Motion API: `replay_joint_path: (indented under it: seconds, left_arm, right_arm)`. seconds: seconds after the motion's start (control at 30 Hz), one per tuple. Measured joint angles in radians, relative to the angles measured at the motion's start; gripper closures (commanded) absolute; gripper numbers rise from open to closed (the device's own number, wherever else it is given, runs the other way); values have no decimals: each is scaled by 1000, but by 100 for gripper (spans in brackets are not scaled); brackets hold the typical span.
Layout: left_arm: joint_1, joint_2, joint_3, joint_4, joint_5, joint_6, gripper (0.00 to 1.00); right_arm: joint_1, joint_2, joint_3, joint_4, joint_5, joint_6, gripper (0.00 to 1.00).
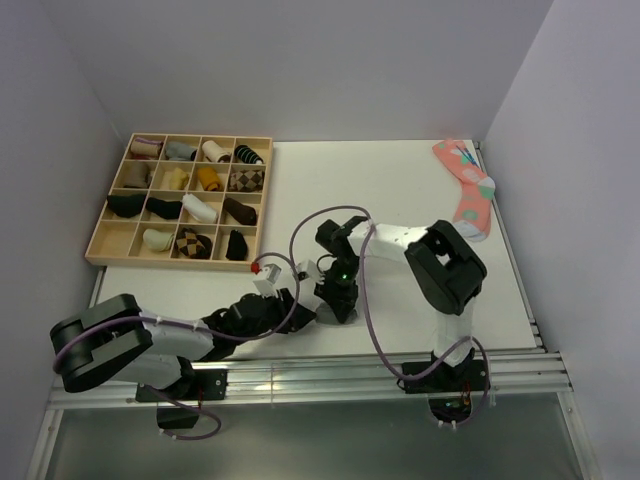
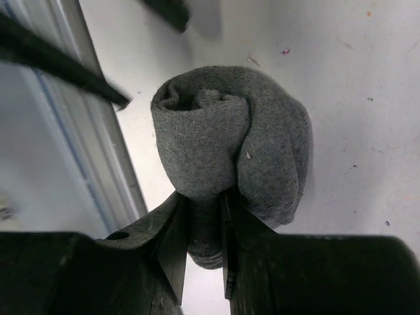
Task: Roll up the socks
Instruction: Roll the sock at the center of the board.
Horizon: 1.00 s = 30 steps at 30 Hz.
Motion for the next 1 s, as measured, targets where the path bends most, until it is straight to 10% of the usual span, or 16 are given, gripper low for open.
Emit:
replay_joint_path:
  seconds: [1.0]
  left_arm:
    - [-78,211,142,62,-73,219,54]
  right_arm:
    - [-82,228,172,-250,-123,-16,75]
